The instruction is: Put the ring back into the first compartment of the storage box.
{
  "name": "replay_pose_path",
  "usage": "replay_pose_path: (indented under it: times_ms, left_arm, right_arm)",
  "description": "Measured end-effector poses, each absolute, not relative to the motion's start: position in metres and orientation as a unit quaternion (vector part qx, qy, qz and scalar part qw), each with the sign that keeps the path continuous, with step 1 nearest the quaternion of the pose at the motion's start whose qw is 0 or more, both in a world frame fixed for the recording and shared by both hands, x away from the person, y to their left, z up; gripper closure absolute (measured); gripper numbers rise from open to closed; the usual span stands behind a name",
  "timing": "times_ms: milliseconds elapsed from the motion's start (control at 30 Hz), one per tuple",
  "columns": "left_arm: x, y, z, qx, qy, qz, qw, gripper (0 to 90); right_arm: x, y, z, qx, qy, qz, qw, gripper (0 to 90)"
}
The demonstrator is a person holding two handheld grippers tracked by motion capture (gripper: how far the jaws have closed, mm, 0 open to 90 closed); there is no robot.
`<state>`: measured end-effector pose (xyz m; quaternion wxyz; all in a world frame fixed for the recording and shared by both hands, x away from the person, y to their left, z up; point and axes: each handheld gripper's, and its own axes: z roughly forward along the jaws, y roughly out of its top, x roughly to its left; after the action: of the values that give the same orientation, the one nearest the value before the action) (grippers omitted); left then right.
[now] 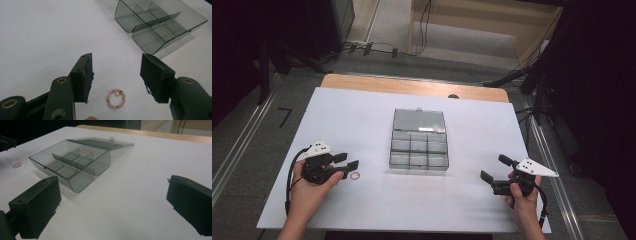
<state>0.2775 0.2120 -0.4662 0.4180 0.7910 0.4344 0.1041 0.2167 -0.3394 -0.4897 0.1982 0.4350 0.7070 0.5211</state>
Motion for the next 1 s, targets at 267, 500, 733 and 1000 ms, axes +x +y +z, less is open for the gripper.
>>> replay_pose_path:
  times_ms: [267,500,733,1000]
  left_arm:
    - [0.28,0.214,-0.471,0.807,0.425,0.087,0.401,54.0]
    - [0.279,0.211,-0.477,0.819,0.422,0.078,0.381,62.6]
    - [0.28,0.208,-0.484,0.833,0.418,0.077,0.353,71.2]
    - [0.28,0.205,-0.491,0.84,0.419,0.081,0.335,76.0]
  right_arm:
    - [0.217,-0.34,-0.491,0.437,0.708,0.52,0.194,0.0]
    - [0.218,-0.341,-0.492,0.438,0.707,0.52,0.196,0.0]
    - [0.217,-0.341,-0.492,0.44,0.707,0.519,0.194,0.0]
    - [0.218,-0.341,-0.492,0.438,0.707,0.52,0.196,0.0]
